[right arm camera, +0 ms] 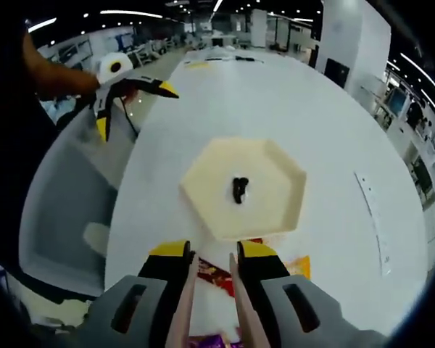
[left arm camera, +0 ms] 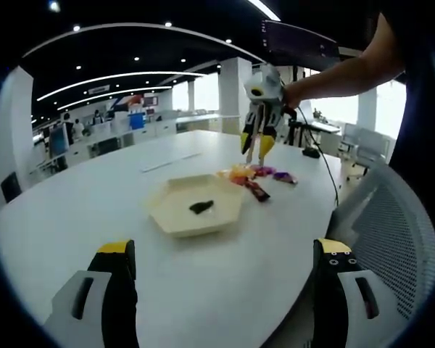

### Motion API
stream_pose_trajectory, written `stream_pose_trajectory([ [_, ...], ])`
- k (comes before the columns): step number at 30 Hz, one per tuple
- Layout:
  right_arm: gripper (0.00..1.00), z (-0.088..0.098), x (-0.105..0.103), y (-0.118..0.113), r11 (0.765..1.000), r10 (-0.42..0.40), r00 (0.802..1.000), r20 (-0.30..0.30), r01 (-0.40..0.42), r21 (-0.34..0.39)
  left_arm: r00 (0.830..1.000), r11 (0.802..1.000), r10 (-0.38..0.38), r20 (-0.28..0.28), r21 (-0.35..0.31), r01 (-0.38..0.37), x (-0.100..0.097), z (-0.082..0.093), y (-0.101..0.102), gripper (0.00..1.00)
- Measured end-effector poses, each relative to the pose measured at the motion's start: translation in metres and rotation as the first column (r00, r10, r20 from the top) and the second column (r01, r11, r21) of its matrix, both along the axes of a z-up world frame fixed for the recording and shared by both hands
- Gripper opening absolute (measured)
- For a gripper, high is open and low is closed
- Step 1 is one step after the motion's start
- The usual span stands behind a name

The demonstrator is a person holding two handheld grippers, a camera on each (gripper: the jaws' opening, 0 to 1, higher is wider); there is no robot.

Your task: Place the target food into the container with the food tongs after gripping and lifting it, then release it inside without dropping or visibly crushing the food.

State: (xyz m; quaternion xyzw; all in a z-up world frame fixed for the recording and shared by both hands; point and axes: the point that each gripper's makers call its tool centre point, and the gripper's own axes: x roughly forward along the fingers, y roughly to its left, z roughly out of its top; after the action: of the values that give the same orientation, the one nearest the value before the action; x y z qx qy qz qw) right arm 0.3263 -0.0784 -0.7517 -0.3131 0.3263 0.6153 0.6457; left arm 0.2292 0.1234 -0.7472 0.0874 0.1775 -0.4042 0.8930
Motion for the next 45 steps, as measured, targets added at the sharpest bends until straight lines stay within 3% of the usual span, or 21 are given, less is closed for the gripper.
stream_pose_trajectory([
  [15,0.26,-0.023,-0.006,-0.007,0.994,0.097,0.995,-0.001,-0.096,-0.041,1.000,1.000,0.014,0.000,-0.004,-0.014,0.002,0.001,0.002,0.99],
  [45,0.26,-0.062,-0.005,-0.011,0.975,0.194,0.981,0.015,-0.191,-0.117,1.000,0.999,0.030,-0.002,-0.014,-0.030,0.003,0.002,0.004,0.99],
])
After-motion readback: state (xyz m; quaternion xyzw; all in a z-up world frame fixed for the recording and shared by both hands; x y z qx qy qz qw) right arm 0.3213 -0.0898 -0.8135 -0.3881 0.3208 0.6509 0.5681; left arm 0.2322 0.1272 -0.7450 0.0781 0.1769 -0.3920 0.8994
